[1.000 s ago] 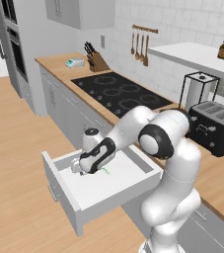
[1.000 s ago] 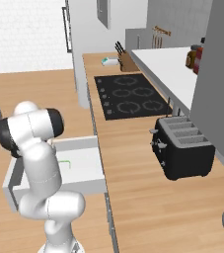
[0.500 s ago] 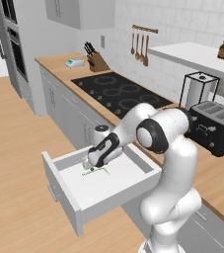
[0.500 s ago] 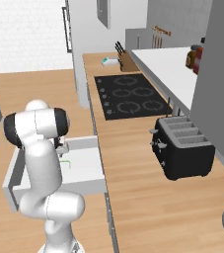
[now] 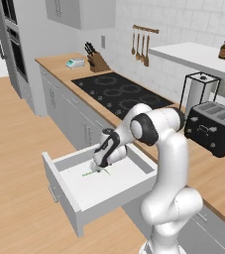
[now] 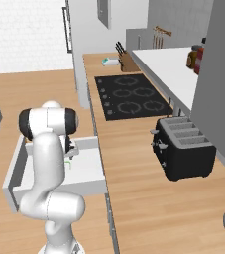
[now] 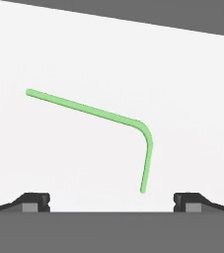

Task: Take a straw from the drawer in front and place it inside the glass cup on the dining counter.

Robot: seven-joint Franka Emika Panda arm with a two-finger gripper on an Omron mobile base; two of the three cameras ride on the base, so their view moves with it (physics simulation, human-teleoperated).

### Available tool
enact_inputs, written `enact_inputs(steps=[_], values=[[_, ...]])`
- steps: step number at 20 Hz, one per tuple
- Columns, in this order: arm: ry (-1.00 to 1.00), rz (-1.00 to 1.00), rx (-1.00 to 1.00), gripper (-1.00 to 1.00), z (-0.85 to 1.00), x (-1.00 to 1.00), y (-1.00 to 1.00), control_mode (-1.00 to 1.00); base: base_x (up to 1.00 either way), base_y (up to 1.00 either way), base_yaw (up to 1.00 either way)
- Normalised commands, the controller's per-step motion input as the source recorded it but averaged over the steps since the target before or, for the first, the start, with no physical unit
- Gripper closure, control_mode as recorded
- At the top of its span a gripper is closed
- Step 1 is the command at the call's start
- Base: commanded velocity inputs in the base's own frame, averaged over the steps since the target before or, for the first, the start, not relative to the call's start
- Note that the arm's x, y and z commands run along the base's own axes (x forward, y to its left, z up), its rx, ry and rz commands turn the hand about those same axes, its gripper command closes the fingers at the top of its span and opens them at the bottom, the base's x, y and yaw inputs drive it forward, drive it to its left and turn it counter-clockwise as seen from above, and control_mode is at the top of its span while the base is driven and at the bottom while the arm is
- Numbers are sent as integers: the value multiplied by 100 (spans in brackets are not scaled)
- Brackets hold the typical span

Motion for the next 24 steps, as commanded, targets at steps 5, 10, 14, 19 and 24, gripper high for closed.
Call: enact_inputs(steps=[5, 10, 14, 19, 24], values=[[0, 13, 0, -100, -34, 19, -8, -100, 0, 0, 0], [0, 9, 0, -100, -34, 35, -4, -100, 0, 0, 0], [1, 6, 0, -100, -30, 43, 0, -100, 0, 0, 0], [3, 2, 0, -100, -31, 19, 0, -100, 0, 0, 0], [7, 0, 0, 100, -49, 0, 0, -100, 0, 0, 0]])
